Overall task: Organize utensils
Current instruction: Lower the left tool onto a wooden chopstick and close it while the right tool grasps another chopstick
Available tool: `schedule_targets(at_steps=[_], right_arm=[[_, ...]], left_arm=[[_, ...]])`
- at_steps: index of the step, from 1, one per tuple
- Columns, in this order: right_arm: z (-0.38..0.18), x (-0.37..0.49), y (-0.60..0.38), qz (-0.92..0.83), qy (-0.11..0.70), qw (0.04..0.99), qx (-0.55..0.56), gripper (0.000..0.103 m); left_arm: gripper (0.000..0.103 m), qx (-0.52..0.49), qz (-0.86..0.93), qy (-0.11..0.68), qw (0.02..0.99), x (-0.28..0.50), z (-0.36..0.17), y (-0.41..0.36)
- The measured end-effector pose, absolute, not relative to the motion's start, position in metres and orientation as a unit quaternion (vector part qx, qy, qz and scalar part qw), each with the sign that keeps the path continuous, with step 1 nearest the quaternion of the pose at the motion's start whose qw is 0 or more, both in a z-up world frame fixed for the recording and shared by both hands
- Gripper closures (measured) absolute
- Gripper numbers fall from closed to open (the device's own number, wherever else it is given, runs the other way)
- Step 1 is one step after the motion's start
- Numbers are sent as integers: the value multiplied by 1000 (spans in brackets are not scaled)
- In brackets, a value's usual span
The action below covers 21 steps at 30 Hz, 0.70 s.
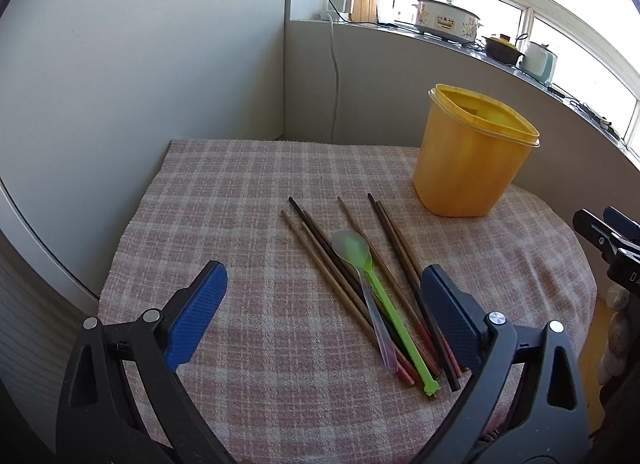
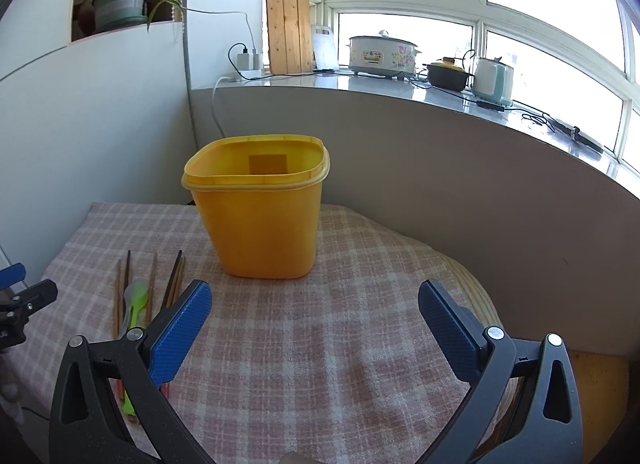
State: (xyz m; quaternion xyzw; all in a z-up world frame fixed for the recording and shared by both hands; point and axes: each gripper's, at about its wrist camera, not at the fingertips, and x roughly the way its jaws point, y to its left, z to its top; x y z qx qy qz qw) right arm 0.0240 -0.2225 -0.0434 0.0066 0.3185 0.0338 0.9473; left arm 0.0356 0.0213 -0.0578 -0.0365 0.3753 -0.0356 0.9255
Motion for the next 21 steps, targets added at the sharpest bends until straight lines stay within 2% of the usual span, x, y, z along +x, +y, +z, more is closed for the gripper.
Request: schedule_targets(at_steps=[1,6,8,11,13,17,21], right_arm=[[-47,25,-221,45,322,946,8,1],[-69,39,-213,95,369,924,35,21],[-79,48,-209,126,396,908,61,29],[-89,58,-199,158,423,889,79,39],[-96,63,-191,174,435,880,77,44],[-107,74,-174,200,462,860,88,58],[-116,82,-158,214,482,844,94,60]], left_arm=[[10,-44,-43,379,923,37,-62,24],[31,-83,-62,413,905,49,-87,34],[46,-105,-76,435,891,58,-97,36],[56,-124,-90,454,878,68,-108,35],[57,-130,-94,457,875,74,-111,35],[66,-144,-88,469,867,90,-117,40],[67,-129,-69,476,867,106,-122,41]])
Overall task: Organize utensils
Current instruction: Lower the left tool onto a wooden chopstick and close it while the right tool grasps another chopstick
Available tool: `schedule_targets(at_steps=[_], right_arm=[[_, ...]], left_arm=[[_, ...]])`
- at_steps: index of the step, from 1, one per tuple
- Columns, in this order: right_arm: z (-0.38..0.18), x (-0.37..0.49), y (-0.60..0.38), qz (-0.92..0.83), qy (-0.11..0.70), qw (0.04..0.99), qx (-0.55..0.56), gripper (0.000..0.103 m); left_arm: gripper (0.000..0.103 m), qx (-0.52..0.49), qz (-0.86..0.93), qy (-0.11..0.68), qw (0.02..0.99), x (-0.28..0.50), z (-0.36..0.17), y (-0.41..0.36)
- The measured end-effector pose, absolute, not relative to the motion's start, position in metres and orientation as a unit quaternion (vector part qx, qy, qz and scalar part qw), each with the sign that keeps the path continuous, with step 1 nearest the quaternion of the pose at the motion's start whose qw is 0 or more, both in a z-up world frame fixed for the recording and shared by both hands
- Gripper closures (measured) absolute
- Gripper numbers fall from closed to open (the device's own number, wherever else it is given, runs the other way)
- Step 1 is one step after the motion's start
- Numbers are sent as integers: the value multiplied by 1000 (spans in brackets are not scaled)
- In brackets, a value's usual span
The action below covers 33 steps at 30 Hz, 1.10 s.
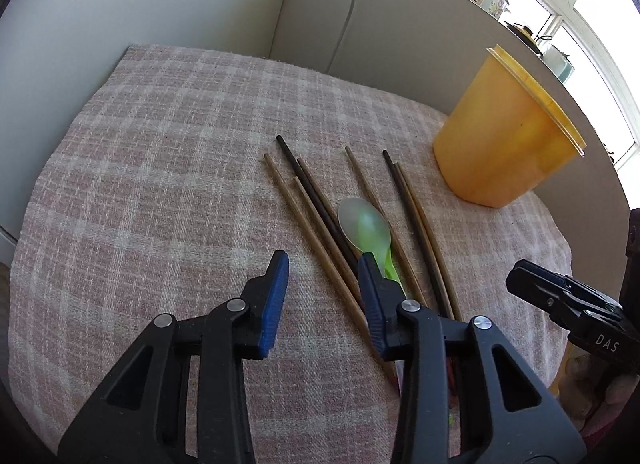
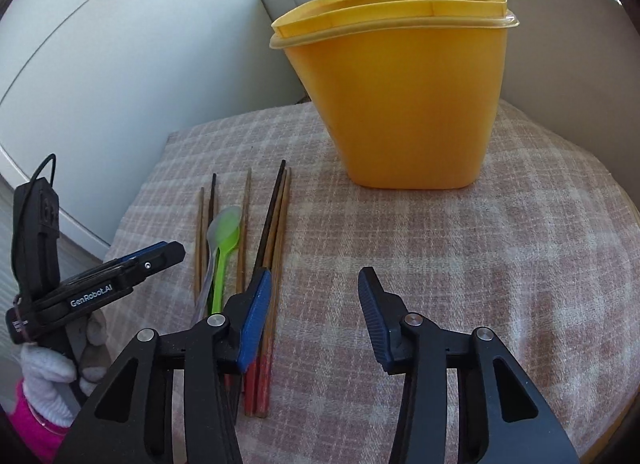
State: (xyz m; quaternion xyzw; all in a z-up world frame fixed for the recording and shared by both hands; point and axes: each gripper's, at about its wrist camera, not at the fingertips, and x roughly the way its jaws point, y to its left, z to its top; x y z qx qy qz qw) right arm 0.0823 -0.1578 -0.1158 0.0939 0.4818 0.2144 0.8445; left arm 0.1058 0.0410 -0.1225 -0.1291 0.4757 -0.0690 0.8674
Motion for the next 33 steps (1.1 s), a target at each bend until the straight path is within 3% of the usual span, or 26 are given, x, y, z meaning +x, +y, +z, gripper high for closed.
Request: schedule_targets(at_steps=[2,7,14,27,33], right_arm=[[-120,87,-151,220,493,836,99,67],[-132,100,-135,228,510,823,104,74],[-148,117,-118,236,531,806,114,86],[-157,132,-98,227,548,800,88,90],[-157,138,-81,222,551,803,50,92]], left_arm=[[72,-126,-62,480,866,113,-127,43],[76,-134,-59,492,858,124,-138,48],[77,-139,-55,487,861,132,-142,52],[87,-105,-77,487,864,148,-147,56],[87,-39,-102,512,852,150,-144,38]])
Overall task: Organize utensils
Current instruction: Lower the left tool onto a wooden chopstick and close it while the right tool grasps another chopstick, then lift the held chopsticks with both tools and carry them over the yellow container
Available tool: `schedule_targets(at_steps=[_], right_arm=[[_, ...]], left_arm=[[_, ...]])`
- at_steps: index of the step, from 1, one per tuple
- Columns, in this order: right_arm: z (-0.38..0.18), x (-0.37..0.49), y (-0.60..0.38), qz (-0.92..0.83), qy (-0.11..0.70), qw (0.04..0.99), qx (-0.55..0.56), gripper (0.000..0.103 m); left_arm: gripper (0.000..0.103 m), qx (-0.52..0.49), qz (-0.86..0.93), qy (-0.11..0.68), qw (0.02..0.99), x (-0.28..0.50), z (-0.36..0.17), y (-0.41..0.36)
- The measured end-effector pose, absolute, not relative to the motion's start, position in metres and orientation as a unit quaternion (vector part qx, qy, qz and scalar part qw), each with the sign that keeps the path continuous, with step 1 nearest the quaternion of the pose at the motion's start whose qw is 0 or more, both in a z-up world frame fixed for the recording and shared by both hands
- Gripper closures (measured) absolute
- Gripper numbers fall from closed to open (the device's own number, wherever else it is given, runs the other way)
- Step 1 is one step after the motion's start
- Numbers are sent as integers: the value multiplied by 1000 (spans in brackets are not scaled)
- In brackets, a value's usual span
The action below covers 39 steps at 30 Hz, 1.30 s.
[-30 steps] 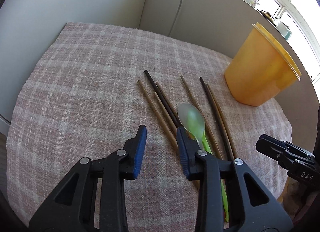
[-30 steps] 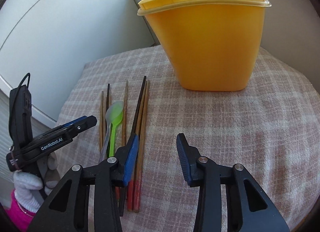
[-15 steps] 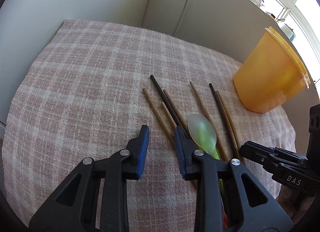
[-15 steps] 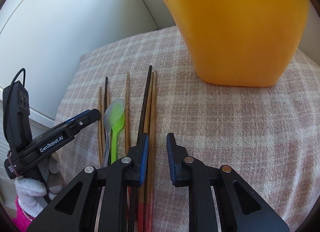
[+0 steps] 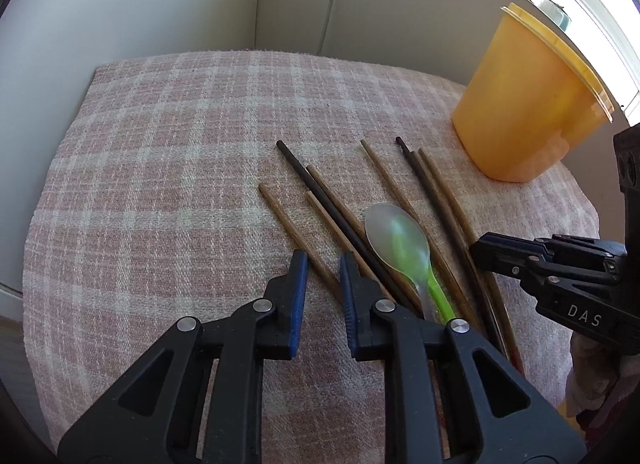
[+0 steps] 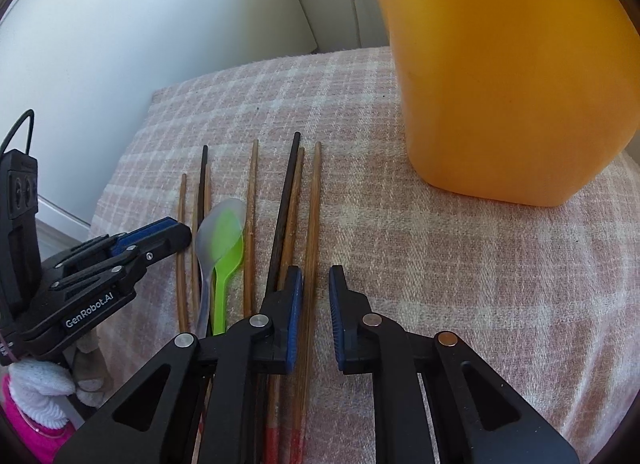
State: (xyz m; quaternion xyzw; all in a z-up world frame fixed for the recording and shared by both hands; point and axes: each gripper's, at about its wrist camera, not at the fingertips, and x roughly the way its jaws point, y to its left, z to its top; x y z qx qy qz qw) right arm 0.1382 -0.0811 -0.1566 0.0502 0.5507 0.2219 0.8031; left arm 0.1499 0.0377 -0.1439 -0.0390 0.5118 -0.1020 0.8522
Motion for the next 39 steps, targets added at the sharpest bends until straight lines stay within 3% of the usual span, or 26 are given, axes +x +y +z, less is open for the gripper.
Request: schedule_targets(at_steps=[8,15,19,23,39], right_arm=[[-154,137,-82,230,567,790,24,95],[-152,139,-73,241,589,771,-23,95],[-154,144,-64,241,599,763,-30,96],[-155,149,-67,243,608,756,-12,97],[-108,124,-109,267,542,795,65,98]], left_arm=[[86,-87,-115,578,803,167,-142,62],[86,-69,-124,610,780,184,-142,52],[92,-106,-130,616,770,197,-145,59],[98,-124,-137,607,773,194,-146,81],[100,-199,-167,471,843,116,-78,144]])
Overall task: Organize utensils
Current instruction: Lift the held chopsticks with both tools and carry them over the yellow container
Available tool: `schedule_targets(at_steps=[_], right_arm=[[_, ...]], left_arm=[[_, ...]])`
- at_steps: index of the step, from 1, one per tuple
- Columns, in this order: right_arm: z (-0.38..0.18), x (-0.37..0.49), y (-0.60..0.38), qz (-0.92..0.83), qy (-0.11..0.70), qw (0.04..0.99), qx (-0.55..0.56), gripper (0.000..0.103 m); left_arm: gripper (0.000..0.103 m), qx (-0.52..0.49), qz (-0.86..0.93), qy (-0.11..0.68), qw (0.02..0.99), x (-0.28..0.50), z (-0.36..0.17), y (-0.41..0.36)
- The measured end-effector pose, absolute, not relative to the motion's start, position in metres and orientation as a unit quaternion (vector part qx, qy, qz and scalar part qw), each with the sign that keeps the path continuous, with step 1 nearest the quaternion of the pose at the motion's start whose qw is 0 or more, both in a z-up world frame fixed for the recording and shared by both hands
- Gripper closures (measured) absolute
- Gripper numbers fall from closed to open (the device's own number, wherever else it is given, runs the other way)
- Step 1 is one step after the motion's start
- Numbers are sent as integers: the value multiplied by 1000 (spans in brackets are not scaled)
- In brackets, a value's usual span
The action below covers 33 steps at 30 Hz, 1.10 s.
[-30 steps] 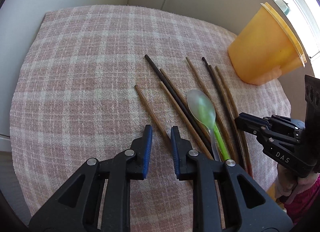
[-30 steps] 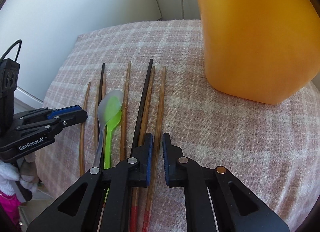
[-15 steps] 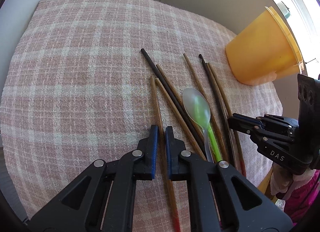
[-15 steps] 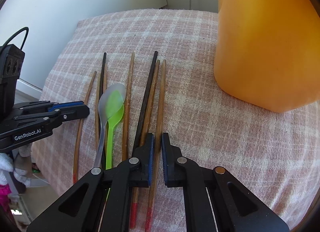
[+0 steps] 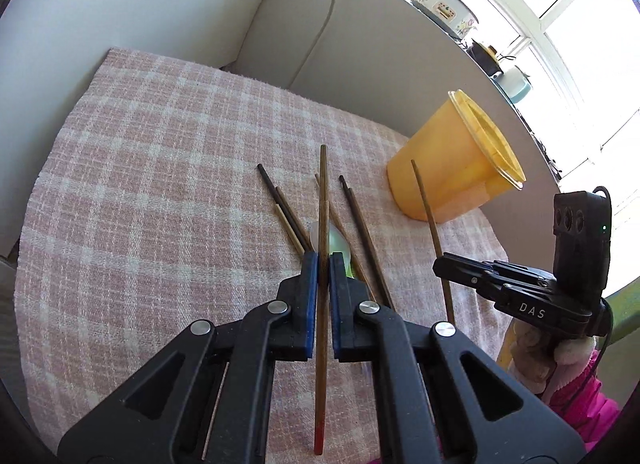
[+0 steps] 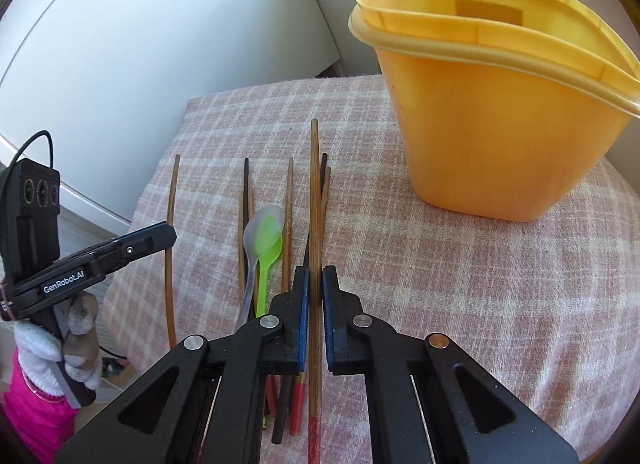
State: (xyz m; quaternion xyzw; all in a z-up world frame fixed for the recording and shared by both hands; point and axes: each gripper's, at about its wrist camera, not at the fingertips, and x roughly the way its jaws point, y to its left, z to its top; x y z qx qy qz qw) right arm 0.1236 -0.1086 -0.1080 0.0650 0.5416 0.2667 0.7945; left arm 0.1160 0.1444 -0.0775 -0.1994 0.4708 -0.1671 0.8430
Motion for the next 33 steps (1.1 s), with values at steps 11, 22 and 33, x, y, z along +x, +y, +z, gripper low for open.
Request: schedule_targets(at_steps=[11,22,33], right_arm=[[-66,94,-137,267,448,850,72,98],[-20,89,-165,251,367,892,85,98],[8,111,-185,222,309,919,108,98]], left_arm=[[100,-182,-181,400,880,92,-22,129],[100,-170,-200,344,901,90,17,107],[100,-189,-240,273,912,112,66,82]])
